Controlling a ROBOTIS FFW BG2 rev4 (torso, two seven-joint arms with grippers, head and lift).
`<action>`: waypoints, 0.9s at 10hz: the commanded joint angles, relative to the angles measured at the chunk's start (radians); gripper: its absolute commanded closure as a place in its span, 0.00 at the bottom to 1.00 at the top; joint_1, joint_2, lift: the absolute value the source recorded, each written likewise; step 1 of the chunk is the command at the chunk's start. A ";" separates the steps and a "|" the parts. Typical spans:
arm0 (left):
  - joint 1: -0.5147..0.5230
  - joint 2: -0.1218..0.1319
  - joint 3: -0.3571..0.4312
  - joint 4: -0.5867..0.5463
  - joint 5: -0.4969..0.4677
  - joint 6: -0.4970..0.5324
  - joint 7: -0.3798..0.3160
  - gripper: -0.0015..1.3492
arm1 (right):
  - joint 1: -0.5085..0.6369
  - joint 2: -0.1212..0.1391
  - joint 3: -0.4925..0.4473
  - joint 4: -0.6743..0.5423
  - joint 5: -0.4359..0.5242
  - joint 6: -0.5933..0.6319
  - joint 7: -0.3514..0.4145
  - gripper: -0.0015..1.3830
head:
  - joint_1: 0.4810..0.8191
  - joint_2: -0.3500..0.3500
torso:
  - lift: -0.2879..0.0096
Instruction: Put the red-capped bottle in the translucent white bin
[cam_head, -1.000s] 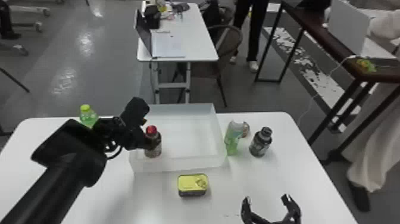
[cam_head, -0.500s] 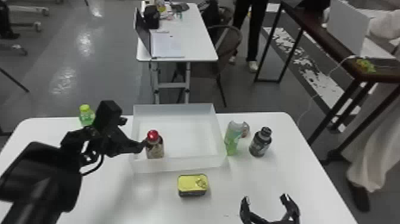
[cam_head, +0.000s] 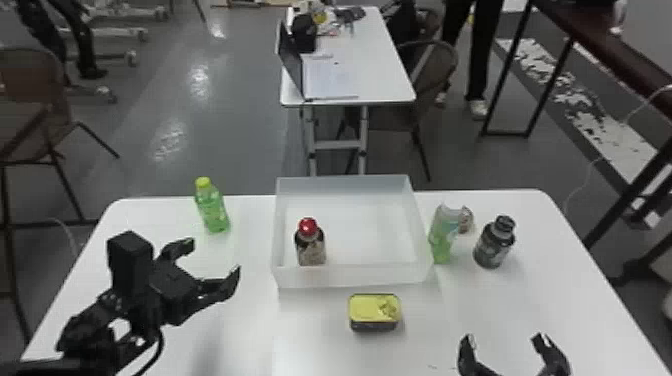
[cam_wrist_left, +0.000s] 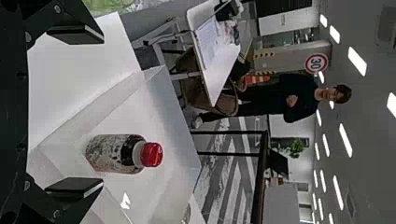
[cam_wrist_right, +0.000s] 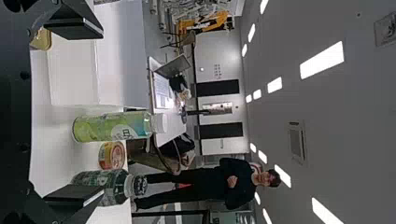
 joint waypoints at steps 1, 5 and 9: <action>0.122 -0.040 0.044 -0.060 0.078 -0.088 0.034 0.16 | 0.009 0.001 0.000 -0.005 -0.002 0.000 0.000 0.09 | 0.63 0.52 | 0.97; 0.321 -0.086 0.065 -0.093 0.161 -0.300 0.151 0.16 | 0.055 0.001 -0.003 -0.034 -0.013 0.000 -0.017 0.09 | 0.63 0.60 | 0.97; 0.407 -0.086 0.037 -0.078 0.195 -0.421 0.266 0.16 | 0.081 0.001 -0.003 -0.043 -0.012 0.000 -0.026 0.09 | 0.63 0.63 | 0.97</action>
